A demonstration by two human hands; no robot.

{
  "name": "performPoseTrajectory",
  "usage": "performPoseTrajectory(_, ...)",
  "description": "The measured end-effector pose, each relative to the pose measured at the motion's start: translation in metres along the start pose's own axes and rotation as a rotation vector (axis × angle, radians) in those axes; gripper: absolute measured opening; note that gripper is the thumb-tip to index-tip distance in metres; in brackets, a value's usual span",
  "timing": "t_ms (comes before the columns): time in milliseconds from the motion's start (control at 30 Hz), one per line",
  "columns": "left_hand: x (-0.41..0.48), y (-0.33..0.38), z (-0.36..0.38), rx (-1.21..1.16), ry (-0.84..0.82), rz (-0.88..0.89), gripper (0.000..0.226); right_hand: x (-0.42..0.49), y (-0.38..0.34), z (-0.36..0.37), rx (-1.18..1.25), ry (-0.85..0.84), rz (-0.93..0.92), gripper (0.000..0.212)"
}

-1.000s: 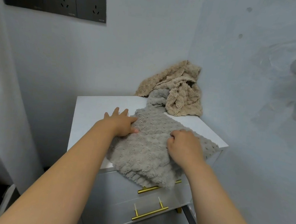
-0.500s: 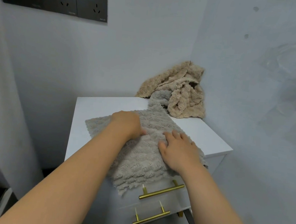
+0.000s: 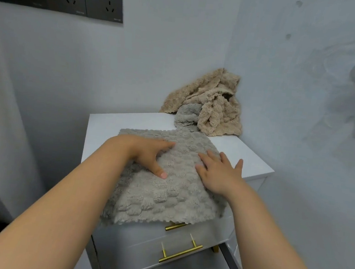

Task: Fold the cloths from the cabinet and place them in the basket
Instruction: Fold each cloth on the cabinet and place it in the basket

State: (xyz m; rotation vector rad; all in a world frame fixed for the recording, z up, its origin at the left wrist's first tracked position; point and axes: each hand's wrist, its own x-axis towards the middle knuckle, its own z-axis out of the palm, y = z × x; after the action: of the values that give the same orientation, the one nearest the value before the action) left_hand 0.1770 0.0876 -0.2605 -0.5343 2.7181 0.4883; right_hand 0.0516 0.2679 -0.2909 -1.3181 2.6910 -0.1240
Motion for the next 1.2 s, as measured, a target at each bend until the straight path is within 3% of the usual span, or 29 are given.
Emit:
performPoseTrajectory(133, 0.000, -0.011, 0.001, 0.032, 0.089, -0.049, 0.113, 0.005, 0.006, -0.002, 0.000, -0.022, 0.055, 0.051)
performPoseTrajectory(333, -0.015, 0.003, 0.005, 0.163, 0.157, -0.031, 0.077, -0.004, 0.006, 0.008, 0.112, 0.114, 0.049, 0.048)
performPoseTrajectory(433, -0.021, 0.018, 0.016, 0.191, 0.276, 0.025, 0.058, -0.010, 0.006, 0.015, 0.356, 0.384, 0.090, 0.041)
performPoseTrajectory(500, -0.025, 0.027, 0.024, 0.193, 0.382, 0.048, 0.048, -0.018, 0.007, 0.014, 0.531, 0.581, 0.209, 0.034)
performPoseTrajectory(567, -0.029, 0.037, 0.033, 0.185, 0.493, 0.081, 0.039, -0.030, 0.012, 0.013, 0.724, 0.656, 0.376, 0.028)
performPoseTrajectory(667, -0.035, 0.052, 0.049, 0.179, 0.520, 0.149, 0.050, -0.038, 0.019, 0.018, 1.039, 0.543, 0.568, 0.015)
performPoseTrajectory(767, -0.038, 0.059, 0.067, 0.267, 0.408, 0.121, 0.083, -0.044, 0.018, 0.019, 1.133, 0.250, 0.670, 0.011)
performPoseTrajectory(867, -0.043, 0.059, 0.082, 0.406, 0.407, 0.077, 0.107, -0.056, 0.015, 0.019, 1.213, 0.046, 0.688, 0.034)
performPoseTrajectory(933, -0.045, 0.059, 0.090, 0.487, 0.439, 0.069, 0.114, -0.062, 0.015, 0.019, 1.211, -0.030, 0.679, 0.037)
performPoseTrajectory(1100, -0.051, 0.060, 0.101, 0.624, 0.545, 0.072, 0.100, -0.058, 0.019, 0.014, 1.457, 0.016, 0.682, 0.005)
performPoseTrajectory(1200, -0.055, 0.060, 0.104, 0.586, 0.649, 0.165, 0.091, -0.059, 0.021, 0.008, 1.632, 0.078, 0.671, 0.014)
